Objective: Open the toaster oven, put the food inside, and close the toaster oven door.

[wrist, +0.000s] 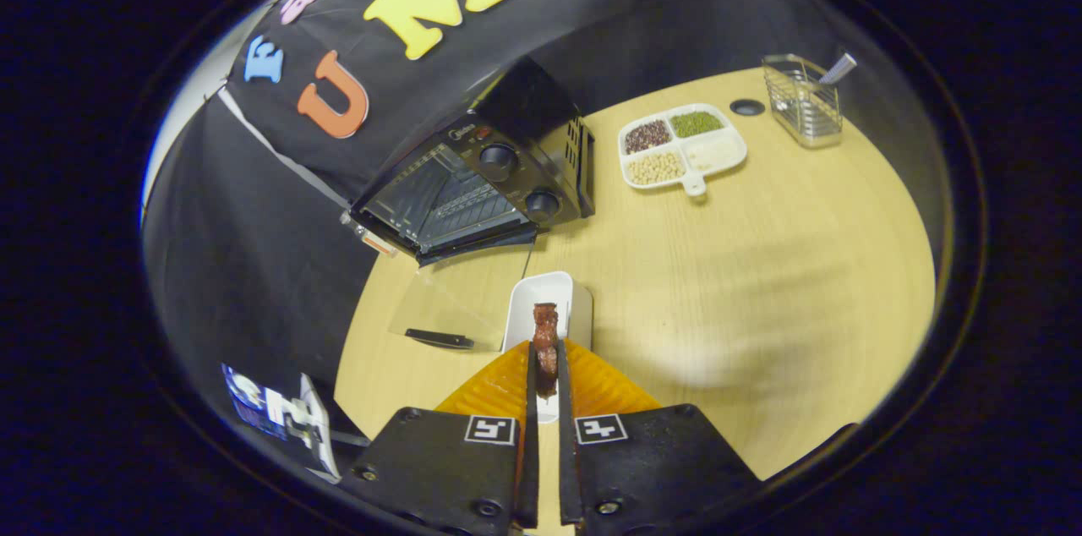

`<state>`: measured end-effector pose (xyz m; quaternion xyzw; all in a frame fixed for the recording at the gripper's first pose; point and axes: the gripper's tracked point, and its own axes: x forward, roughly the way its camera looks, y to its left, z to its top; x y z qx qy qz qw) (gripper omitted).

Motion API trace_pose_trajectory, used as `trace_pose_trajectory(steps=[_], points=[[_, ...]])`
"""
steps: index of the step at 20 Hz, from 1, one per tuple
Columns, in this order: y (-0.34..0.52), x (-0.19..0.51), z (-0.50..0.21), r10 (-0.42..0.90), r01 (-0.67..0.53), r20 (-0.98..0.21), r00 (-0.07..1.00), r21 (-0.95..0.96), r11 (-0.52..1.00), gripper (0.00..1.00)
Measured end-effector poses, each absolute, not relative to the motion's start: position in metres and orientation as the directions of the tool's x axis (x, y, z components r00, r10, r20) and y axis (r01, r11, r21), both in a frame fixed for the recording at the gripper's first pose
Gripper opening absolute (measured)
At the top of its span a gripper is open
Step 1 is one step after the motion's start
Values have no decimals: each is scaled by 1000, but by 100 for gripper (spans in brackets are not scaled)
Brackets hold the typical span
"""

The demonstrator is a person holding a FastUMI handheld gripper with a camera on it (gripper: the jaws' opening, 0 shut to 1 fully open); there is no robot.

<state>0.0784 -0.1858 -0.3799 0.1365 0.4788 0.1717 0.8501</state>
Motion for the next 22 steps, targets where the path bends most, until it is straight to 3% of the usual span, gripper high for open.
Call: trace_pose_trajectory(steps=[13,22], points=[[-127,58,-277,256,-369,-684,683,-21,929,8],[-23,57,-308,246,-456,-656,713,-168,874,8]])
